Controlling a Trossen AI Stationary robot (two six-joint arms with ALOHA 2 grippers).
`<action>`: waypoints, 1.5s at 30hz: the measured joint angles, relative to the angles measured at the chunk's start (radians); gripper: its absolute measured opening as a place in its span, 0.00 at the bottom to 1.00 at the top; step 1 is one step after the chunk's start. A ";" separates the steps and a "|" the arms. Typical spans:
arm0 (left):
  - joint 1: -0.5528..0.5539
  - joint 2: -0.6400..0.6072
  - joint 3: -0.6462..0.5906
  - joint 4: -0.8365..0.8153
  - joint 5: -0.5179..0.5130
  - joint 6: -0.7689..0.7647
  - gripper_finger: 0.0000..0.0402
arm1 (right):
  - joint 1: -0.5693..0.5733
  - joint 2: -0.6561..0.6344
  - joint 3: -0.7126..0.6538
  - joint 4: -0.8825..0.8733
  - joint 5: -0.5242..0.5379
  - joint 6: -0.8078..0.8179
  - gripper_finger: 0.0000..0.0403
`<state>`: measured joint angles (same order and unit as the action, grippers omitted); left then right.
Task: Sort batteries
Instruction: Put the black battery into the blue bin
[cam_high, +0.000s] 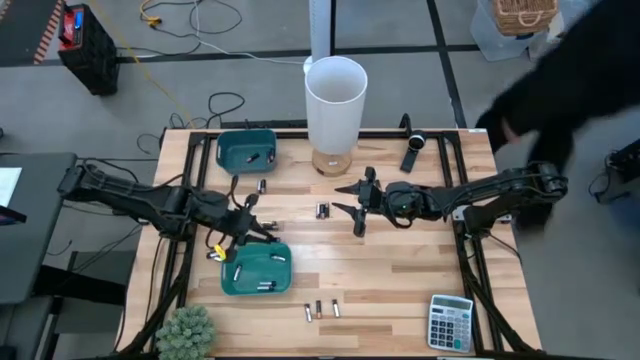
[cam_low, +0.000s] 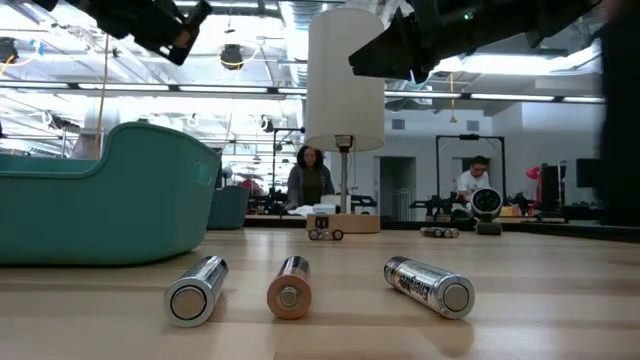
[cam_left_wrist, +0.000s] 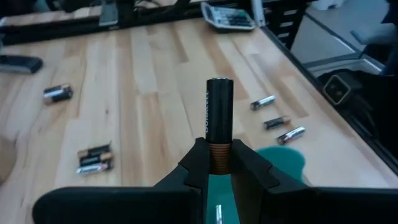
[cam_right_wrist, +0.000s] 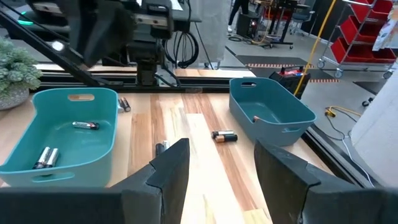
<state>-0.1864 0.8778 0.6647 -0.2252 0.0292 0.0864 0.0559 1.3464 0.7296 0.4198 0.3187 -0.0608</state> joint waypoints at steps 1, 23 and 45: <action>-0.001 -0.001 0.000 0.001 0.000 0.000 0.09 | 0.000 0.000 0.000 0.000 0.000 0.000 0.49; 0.371 0.091 0.000 -0.008 -0.560 -0.401 0.09 | 0.000 0.000 0.000 0.018 0.000 0.001 0.49; 0.738 0.300 0.000 0.079 -0.594 -0.463 0.25 | 0.003 0.000 0.000 0.027 0.000 0.001 0.49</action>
<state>0.5518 1.1782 0.6647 -0.1467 -0.5649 -0.3767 0.0589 1.3464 0.7296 0.4465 0.3187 -0.0597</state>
